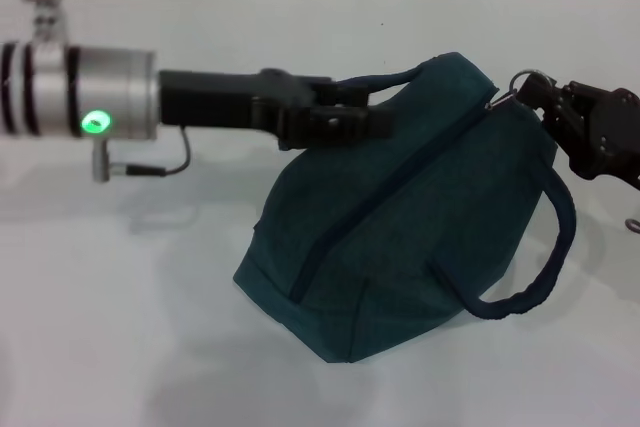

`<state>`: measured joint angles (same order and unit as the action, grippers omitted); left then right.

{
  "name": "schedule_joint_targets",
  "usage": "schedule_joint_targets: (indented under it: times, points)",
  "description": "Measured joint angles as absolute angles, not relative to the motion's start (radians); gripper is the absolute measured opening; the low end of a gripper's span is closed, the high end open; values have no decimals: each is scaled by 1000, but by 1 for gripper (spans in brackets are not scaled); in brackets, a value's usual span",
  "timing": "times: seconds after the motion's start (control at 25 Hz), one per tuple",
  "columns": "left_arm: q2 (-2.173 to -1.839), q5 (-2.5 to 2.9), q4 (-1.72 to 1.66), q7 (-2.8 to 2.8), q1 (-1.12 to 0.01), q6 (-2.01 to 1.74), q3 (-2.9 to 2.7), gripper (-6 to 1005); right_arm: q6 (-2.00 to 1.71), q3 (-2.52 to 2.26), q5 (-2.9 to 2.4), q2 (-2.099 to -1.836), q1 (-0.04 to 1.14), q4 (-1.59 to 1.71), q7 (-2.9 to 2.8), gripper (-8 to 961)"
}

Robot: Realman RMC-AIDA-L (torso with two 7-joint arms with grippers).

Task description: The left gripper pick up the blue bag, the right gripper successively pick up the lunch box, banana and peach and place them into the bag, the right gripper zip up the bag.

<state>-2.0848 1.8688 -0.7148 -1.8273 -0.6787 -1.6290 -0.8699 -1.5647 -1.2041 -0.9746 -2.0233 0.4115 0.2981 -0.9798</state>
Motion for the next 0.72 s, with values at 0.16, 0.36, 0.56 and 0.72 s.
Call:
schedule_joint_targets:
  times: [0.16, 0.36, 0.56, 0.72]
  points:
    - [-2085, 1929, -791, -1956, -723, -1581, -950, 622, -1567, -1204, -973, -2023, 411, 298, -978, 21]
    - [-2087, 1944, -858, -2028, -744, -1564, -996, 593, -1569, -1204, -972, -2023, 409, 297, -977, 21]
    - [-2083, 1985, -869, -2130, -778, -1542, -1083, 564, -1578, -1204, -972, -2024, 407, 298, -977, 21]
    - [-2088, 2008, -871, -2181, -801, -1542, -1108, 541, -1581, -1204, -972, -2023, 407, 298, -977, 21]
